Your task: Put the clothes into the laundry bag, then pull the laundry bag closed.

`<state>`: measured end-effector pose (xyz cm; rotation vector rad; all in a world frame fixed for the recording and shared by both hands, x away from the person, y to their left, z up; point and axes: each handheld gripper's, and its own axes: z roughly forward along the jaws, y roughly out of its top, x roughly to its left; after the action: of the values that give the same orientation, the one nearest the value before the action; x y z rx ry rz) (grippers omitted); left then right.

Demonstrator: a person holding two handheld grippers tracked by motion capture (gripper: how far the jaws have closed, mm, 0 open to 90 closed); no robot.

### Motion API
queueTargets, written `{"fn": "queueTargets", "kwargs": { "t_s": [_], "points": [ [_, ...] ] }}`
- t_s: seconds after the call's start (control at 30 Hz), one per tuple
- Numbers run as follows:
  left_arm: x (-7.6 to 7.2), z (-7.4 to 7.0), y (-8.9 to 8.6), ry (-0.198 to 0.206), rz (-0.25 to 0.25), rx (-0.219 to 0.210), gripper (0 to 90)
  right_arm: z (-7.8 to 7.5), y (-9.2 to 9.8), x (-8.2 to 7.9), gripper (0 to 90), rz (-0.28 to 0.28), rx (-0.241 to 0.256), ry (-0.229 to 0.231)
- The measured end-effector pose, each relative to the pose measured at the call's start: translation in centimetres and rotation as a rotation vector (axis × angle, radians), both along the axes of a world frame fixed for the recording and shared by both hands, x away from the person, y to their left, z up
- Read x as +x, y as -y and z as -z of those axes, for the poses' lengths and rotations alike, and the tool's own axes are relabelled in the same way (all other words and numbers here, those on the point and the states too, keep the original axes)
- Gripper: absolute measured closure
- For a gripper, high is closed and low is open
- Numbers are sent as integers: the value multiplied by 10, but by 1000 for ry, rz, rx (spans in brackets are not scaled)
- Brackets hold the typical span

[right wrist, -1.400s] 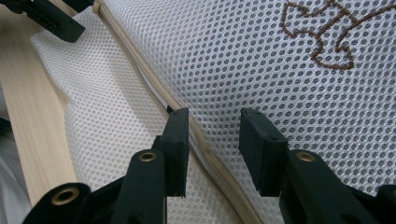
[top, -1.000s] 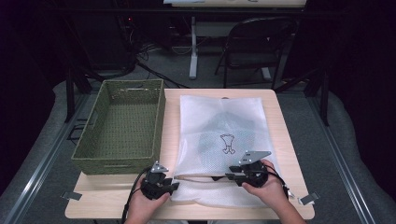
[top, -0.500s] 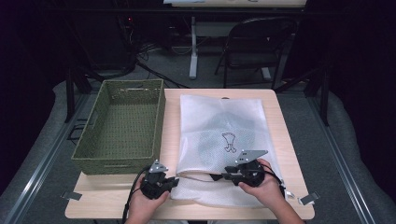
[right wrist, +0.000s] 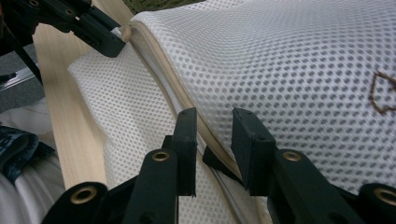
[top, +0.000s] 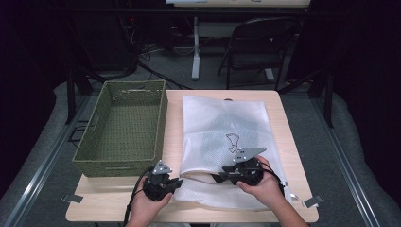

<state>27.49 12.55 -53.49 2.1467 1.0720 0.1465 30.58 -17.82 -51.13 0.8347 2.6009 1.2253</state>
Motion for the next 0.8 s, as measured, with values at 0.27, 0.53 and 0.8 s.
{"fn": "queueTargets", "kwargs": {
  "t_s": [0.27,0.53,0.8],
  "points": [
    [0,-5,1,22,4,-5,843,-4,-19,2,719,-47,-1,-1],
    [1,-10,3,37,13,-3,844,-6,-42,6,739,-93,9,-7],
    [2,-11,4,37,21,0,845,-2,-58,9,745,-123,13,-17]
  ]
}}
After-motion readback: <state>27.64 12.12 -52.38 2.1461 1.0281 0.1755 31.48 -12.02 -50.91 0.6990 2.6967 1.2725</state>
